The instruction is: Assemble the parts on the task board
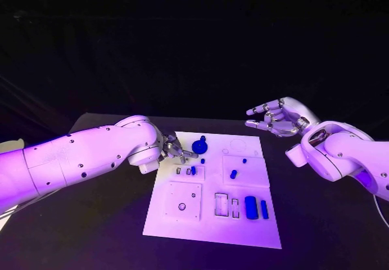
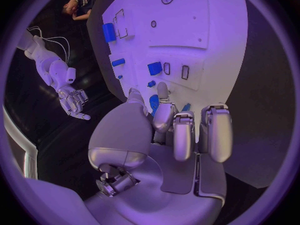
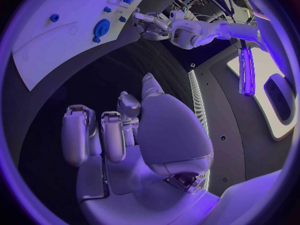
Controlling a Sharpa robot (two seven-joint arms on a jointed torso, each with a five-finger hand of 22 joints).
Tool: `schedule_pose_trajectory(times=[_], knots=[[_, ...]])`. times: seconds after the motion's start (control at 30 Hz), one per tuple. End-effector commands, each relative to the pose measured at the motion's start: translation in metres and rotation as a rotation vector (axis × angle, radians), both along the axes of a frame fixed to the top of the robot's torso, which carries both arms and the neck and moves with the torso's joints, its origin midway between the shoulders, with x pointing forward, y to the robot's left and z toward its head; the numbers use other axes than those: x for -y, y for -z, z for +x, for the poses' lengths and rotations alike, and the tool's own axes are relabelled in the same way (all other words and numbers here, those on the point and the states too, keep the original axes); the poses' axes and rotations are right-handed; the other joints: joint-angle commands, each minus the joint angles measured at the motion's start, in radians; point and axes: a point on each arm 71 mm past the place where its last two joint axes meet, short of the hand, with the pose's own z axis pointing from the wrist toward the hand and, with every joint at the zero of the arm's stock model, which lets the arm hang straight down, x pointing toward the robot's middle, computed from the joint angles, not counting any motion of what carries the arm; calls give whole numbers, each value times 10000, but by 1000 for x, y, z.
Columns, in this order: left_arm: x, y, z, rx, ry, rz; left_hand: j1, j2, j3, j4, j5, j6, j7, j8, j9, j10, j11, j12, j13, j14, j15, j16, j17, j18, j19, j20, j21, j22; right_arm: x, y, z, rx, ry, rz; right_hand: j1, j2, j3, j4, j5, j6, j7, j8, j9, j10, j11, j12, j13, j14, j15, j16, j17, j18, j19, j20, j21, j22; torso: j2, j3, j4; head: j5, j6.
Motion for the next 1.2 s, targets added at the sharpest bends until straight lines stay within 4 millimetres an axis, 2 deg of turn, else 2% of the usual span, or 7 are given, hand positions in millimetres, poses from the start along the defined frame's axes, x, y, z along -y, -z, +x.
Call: schedule_pose_trajectory(times=[0.03,0.33,0.8,1.2], knots=[[3,3,2,-373,314,891,98,47,28,-36,-41,-88,-9,77,68,58,9,46,24,1034,-79,30,2629,-134,415,-74,59,1067,-2,3,0,-180,-125,-210,-33,40,-43,-13,50,50,4,16,15,-81,12,-72,-22,799,-36,-41,1725,196,-69,21,-43,-17,12,-15,12,15,-13],[19,9,8,-670,865,1458,-92,32,-101,-7,-42,-164,-11,181,222,78,5,81,74,1034,-80,30,2629,-146,434,-76,95,1132,-3,4,1,-242,-132,-245,-75,58,-97,2,116,56,1,15,15,-85,10,-98,-56,793,-40,-65,1702,202,-82,17,-68,-50,21,-18,-22,63,-71],[27,13,9,-851,1217,1827,330,161,90,-51,-37,-243,-47,411,532,151,-24,187,210,1034,-98,30,2629,-176,486,-85,181,1291,-2,5,1,-270,-87,-277,-88,75,-118,7,159,60,-1,14,15,-84,7,-103,-68,792,-42,-73,1696,204,-85,14,-77,-62,10,-22,13,46,-180],[32,16,11,-1012,1411,2004,635,154,374,-56,-34,-317,-70,552,747,188,-44,235,277,1034,-114,30,2629,-184,498,-99,207,1340,-1,6,2,-324,-66,-321,-87,113,-140,5,233,78,-8,20,17,-75,0,-99,-79,794,-47,-74,1699,204,-84,10,-85,-67,17,-25,-1,93,-213]])
